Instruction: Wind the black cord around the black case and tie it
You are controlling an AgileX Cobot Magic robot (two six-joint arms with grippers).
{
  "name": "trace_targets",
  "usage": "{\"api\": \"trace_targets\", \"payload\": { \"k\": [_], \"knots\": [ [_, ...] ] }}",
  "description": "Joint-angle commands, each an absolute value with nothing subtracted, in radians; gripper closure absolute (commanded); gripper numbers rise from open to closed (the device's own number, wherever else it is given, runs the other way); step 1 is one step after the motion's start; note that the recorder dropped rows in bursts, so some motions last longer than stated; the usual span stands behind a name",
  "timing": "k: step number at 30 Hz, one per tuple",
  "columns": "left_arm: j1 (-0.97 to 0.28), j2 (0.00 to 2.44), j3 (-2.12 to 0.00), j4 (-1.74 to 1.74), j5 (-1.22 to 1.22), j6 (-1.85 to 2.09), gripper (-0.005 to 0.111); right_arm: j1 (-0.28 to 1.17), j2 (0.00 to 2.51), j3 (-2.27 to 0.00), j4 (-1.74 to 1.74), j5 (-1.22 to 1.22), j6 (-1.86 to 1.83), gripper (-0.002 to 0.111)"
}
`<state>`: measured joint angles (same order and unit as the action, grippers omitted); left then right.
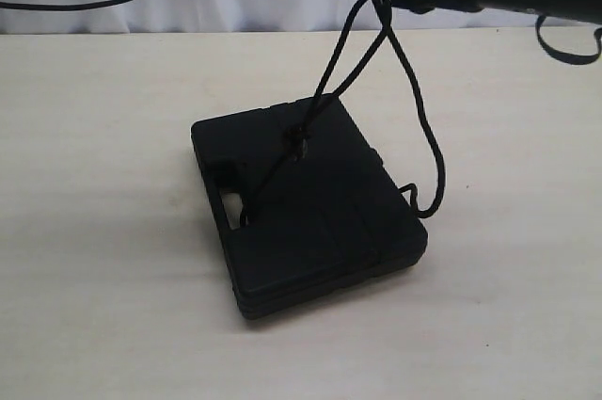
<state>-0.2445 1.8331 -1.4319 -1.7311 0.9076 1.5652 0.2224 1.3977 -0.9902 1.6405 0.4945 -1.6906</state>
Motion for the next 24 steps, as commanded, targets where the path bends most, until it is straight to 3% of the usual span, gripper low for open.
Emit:
{"api": "trace_targets", "payload": {
  "k": [1,4,7,12,16,18,22,24],
  "knots": [
    [-0.248,1.827,-1.44,-1.744,0.906,1.566,0.107,0.223,1.47,-1.022,1.634,0.531,-1.717,0.06],
    [-0.248,1.827,-1.44,-1.744,0.906,1.566,0.107,0.223,1.488,-1.043,1.634,0.531,-1.717,0.076],
    [-0.248,1.827,-1.44,-1.744,0.9,1.566,0.107,0.223,1.488,-1.063,1.643,0.527,-1.717,0.103],
    [-0.248,1.827,-1.44,-1.687,0.882,1.563,0.1,0.223,1.486,-1.087,1.645,0.509,-1.694,0.104],
    [-0.194,1.792,-1.44,-1.521,0.88,1.494,0.065,0.148,1.469,-1.096,1.653,0.387,-1.574,0.104],
    [-0.148,1.767,-1.44,-1.301,0.882,1.281,0.058,0.048,1.46,-1.104,1.67,0.383,-1.515,0.104],
    [-0.126,1.787,-1.428,-0.563,0.954,0.687,0.058,-0.083,1.487,-1.104,1.606,0.362,-1.364,0.104],
    [-0.126,1.81,-1.394,-0.43,0.974,0.489,0.058,-0.103,1.515,-1.104,1.606,0.34,-1.364,0.104]
  ]
}}
